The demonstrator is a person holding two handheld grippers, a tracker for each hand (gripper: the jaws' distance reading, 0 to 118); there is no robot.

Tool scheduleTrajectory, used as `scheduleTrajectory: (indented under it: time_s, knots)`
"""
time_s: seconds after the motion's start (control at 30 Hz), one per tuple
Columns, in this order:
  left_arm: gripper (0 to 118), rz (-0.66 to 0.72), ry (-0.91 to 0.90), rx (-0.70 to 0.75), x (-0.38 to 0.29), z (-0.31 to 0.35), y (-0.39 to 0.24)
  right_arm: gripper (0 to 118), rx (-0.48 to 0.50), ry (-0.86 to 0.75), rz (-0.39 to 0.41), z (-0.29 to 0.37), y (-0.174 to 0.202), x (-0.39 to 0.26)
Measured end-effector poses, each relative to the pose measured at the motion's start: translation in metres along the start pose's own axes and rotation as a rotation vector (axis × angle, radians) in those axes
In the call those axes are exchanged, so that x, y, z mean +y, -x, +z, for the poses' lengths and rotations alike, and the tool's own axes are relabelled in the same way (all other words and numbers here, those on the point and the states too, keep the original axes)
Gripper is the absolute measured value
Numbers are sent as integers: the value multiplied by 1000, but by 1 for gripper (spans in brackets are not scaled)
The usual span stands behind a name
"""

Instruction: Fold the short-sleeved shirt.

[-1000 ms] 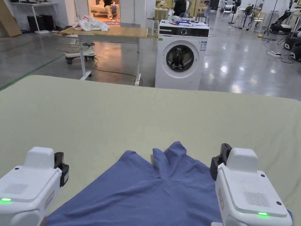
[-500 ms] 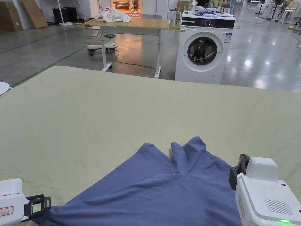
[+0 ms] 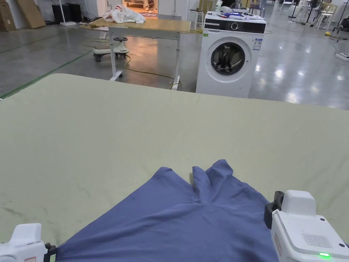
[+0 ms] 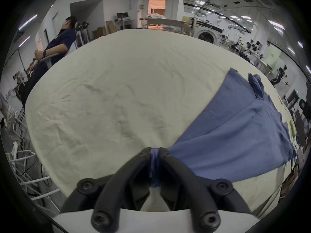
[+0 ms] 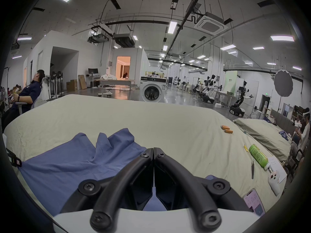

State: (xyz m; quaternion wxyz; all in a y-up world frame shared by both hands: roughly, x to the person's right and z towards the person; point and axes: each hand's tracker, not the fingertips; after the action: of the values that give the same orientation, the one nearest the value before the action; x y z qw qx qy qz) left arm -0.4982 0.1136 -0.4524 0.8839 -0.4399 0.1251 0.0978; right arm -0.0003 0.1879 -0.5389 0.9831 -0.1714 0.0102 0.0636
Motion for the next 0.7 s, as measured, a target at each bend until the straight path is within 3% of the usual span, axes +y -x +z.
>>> scheduleTrajectory:
  time_s: [0.1,0.27,0.33,0.4,0.47,0.6,0.7]
  knots:
    - [3,-15,-1,14,1,-2,2,0,20,33,1,-18,-3,10]
    - [1,23,-62,-9,-1,10,16,1,141,177,56,-84,-6,30]
    - [1,39,-81,-27,-5,17,18,14,182,254,65,-119,-6,34]
    - [1,51,-88,-35,-6,21,22,51,227,333,77,-157,-7,34]
    - [1,60,-100,-45,-11,30,15,74,243,420,102,-188,-5,31]
    - [1,82,-110,-55,-12,29,20,74,272,522,122,-231,0,18]
    - [1,91,-110,-59,-13,30,21,73,257,597,191,-251,7,6]
